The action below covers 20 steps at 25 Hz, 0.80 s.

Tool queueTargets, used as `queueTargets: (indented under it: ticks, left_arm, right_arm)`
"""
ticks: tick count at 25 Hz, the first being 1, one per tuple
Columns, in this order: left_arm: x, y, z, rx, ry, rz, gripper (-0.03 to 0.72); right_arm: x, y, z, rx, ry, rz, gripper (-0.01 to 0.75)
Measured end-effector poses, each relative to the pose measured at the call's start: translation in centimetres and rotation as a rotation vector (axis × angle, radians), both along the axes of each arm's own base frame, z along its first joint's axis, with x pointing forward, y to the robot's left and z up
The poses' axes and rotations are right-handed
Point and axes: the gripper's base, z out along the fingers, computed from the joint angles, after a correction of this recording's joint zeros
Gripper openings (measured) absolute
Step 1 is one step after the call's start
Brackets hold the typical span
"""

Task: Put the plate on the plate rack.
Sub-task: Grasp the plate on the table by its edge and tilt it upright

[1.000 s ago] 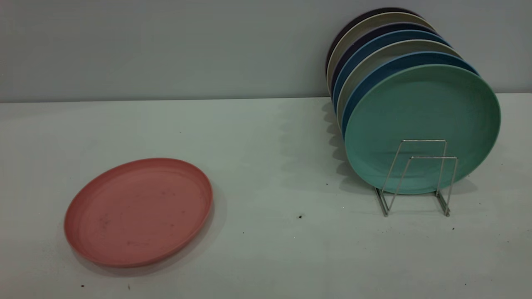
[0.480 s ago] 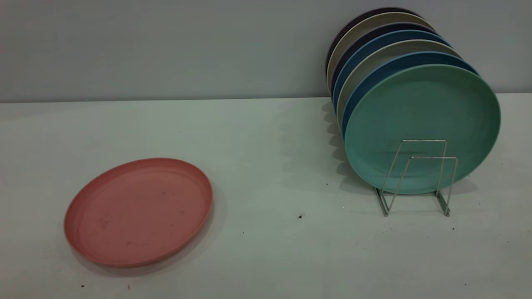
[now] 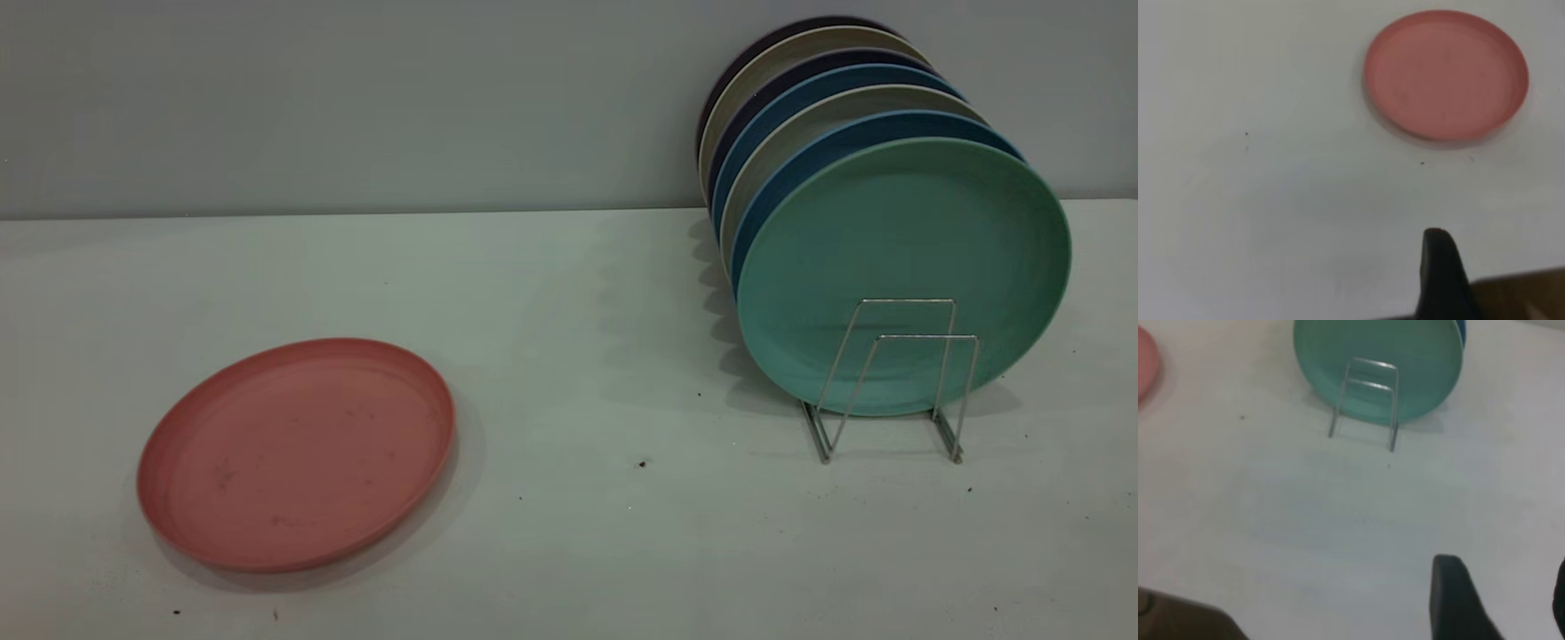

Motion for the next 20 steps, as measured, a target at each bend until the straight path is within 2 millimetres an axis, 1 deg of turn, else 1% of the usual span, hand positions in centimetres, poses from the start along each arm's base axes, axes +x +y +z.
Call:
queueTargets:
  ticks: [2, 4, 6, 9, 11, 15, 17, 20]
  left_arm:
    - [0.3, 0.1, 0.7, 0.005, -0.052, 0.008, 0.473]
    - [1.1, 0.1, 1.4, -0.002, -0.068, 0.022, 0.473]
    - [2.6, 0.2, 1.8, -0.010, -0.044, 0.035, 0.473]
    - [5.6, 0.2, 2.2, -0.024, 0.007, 0.048, 0.473]
    - [7.7, 0.1, 2.1, -0.050, 0.061, 0.061, 0.473]
    - [12.3, -0.3, 1.0, -0.125, 0.163, 0.080, 0.473]
    - [14.5, -0.5, 0.2, -0.169, 0.206, 0.092, 0.473]
    - [17.2, -0.6, -1.3, -0.199, 0.251, 0.117, 0.473]
  right_arm:
    - [0.7, 0.1, 0.3, 0.008, 0.015, 0.000, 0.370]
    - [1.9, 0.2, 0.8, 0.024, 0.038, 0.000, 0.373]
    - [3.4, 0.3, 1.2, 0.044, 0.038, 0.003, 0.384]
    - [5.9, 0.7, 1.8, 0.070, 0.032, 0.030, 0.405]
    - [7.6, 0.9, 1.9, 0.079, 0.050, 0.054, 0.413]
    - [10.9, 1.5, 1.3, 0.108, 0.111, 0.104, 0.417]
    - [12.3, 1.9, 0.8, 0.135, 0.144, 0.130, 0.417]
    - [14.2, 2.3, 0.0, 0.161, 0.192, 0.171, 0.417]
